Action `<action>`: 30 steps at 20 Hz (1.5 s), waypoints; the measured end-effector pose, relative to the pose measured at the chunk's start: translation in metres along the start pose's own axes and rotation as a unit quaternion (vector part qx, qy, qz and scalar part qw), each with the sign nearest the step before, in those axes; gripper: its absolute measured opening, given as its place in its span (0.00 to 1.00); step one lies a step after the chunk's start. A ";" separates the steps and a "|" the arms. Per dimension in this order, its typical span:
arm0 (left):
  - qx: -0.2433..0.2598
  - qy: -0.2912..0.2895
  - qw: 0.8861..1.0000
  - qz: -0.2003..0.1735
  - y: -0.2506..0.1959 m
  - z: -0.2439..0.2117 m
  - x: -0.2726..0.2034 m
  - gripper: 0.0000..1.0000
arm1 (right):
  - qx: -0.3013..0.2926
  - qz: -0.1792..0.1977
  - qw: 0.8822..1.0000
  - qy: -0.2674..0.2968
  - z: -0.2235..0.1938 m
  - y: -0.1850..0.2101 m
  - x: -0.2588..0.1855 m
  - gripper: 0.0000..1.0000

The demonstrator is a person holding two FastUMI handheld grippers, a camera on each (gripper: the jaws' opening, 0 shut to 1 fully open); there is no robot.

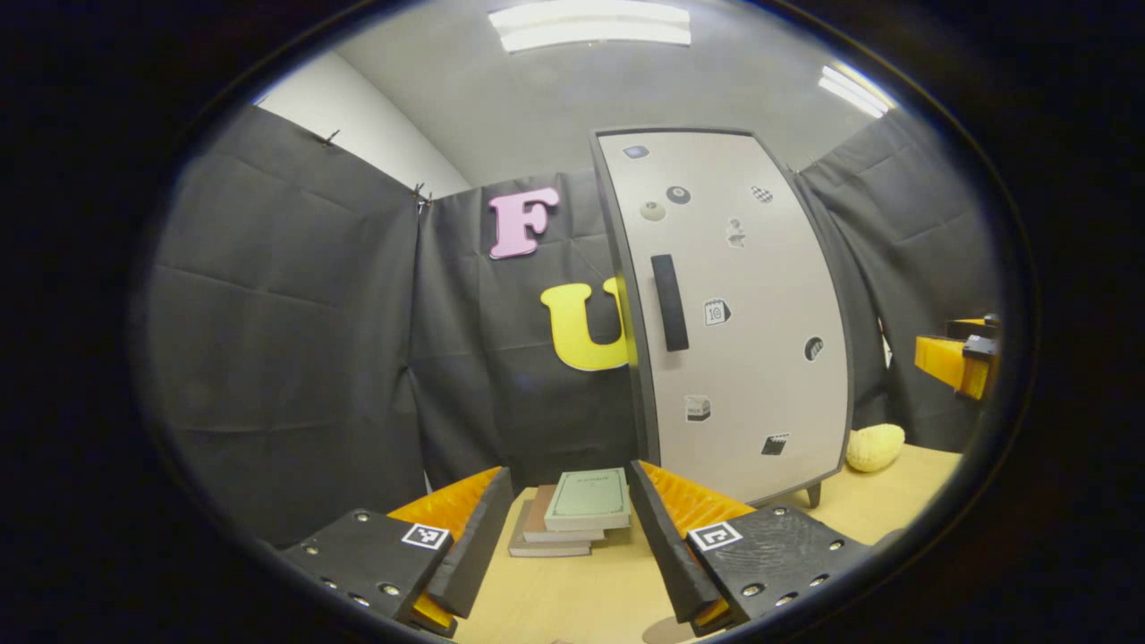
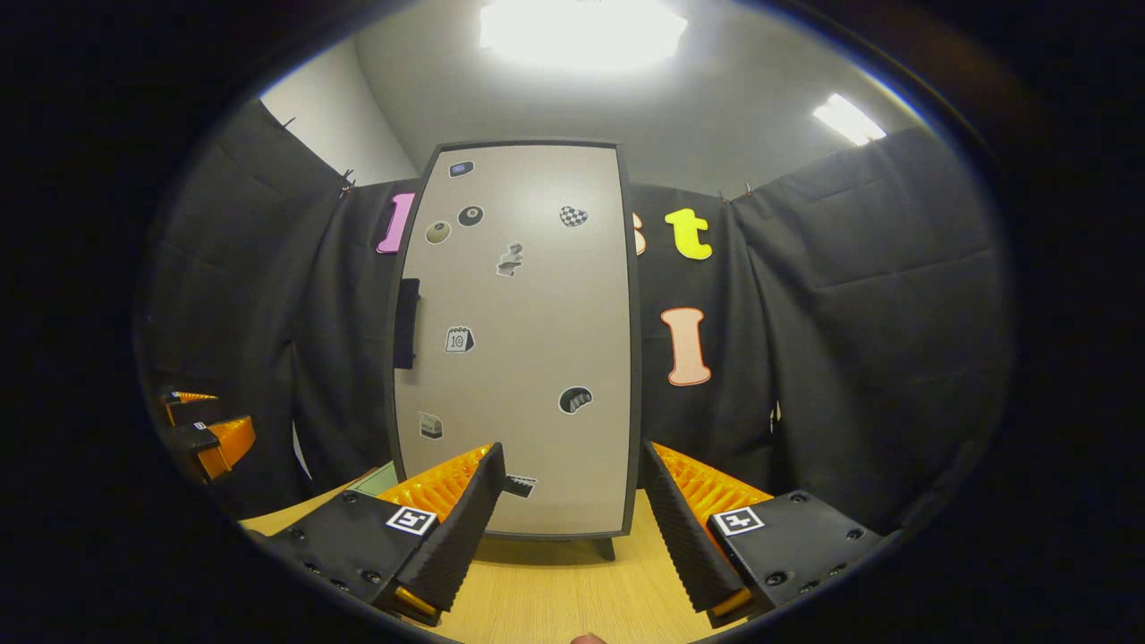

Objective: Open the cabinet door with the right hand, grasp the bottle in the cabinet with the left hand and place it on the coaster, then close the cabinet door with the right hand.

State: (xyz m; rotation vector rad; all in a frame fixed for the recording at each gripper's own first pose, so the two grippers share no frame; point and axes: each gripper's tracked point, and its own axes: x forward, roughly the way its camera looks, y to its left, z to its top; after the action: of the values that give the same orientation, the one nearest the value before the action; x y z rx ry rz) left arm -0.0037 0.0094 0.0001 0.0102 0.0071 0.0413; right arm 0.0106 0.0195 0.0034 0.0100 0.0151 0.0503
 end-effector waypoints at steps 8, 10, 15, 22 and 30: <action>0.007 -0.001 1.000 0.031 0.038 0.002 -0.008 0.81 | 0.027 0.042 0.999 -0.010 0.038 0.042 0.040 0.94; 0.011 -0.001 0.999 0.046 0.054 0.000 -0.016 0.81 | 0.036 0.061 0.997 -0.008 0.052 0.062 0.057 0.96; 0.035 0.005 0.995 0.093 0.104 -0.008 -0.041 0.79 | 0.045 0.111 0.993 -0.015 0.081 0.116 0.094 0.94; 0.043 0.022 0.986 0.159 0.167 -0.025 -0.076 0.79 | 0.028 0.148 0.989 -0.004 0.090 0.187 0.143 0.96; 0.039 0.045 0.975 0.214 0.225 -0.048 -0.107 0.81 | -0.036 0.133 0.990 0.028 0.077 0.224 0.187 0.96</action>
State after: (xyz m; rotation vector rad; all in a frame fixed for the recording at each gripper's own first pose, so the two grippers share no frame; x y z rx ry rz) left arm -0.1201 0.2298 -0.0450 0.0894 0.0982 0.4738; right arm 0.1873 0.2522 0.0797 -0.0612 0.0687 0.3177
